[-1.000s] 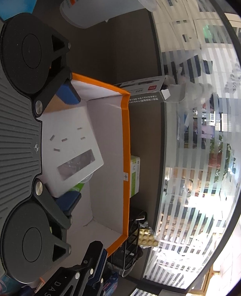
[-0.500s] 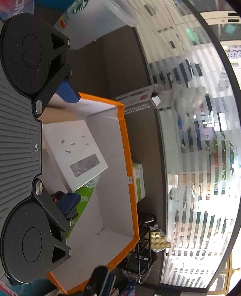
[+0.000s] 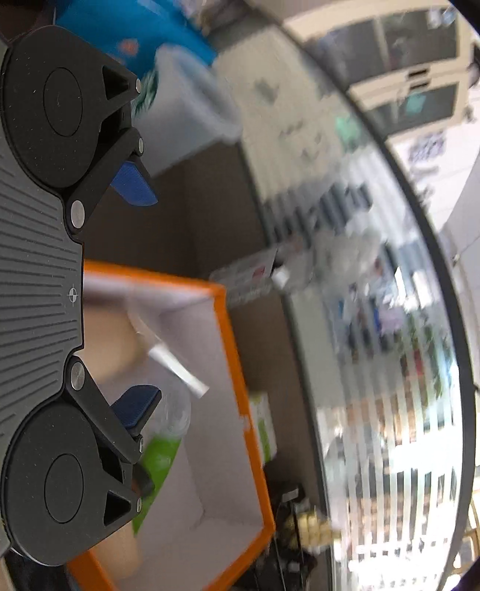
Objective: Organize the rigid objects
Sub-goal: 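Move the right tool to the white junction box while the left tool moves to the white charger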
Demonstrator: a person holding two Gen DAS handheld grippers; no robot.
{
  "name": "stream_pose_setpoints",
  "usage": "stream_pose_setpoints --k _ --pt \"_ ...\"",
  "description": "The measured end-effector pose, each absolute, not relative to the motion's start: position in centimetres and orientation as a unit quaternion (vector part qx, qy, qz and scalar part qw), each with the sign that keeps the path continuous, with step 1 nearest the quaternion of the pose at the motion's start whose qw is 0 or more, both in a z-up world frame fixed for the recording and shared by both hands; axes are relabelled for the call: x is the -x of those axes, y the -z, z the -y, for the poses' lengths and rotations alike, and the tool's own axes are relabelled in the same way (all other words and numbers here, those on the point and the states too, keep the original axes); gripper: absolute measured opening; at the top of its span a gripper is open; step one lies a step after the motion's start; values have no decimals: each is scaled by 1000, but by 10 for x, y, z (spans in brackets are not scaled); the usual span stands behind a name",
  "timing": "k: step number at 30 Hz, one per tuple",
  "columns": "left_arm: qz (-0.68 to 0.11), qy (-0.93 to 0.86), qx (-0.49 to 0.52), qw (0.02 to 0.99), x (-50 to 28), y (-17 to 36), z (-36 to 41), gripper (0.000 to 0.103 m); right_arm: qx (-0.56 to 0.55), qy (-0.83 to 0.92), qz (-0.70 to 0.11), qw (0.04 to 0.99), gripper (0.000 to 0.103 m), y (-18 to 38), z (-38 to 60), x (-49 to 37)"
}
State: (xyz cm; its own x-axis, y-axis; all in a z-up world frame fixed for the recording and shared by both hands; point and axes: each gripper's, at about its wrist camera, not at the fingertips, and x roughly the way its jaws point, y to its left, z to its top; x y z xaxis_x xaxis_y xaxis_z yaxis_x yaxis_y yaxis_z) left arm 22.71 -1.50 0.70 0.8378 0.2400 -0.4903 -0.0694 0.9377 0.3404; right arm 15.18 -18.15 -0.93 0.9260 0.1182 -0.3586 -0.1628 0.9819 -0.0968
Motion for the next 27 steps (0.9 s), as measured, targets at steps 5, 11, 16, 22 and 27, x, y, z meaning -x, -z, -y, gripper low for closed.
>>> stream_pose_setpoints --k 5,11,16,22,27 --pt "-282 -75 -157 943 -227 -6 12 103 60 -68 -181 979 11 14 187 -137" --pt "-277 23 -109 954 -191 -14 11 103 56 -72 -200 976 11 27 194 -120" --pt "-289 98 -96 948 -148 6 2 103 36 -102 -234 966 26 53 198 -94" --pt "-329 109 -85 934 -128 39 -5 103 -14 -129 -266 955 90 84 191 -68" --pt "-358 96 -58 927 -125 62 -19 103 -53 -140 -282 948 103 105 172 -54"
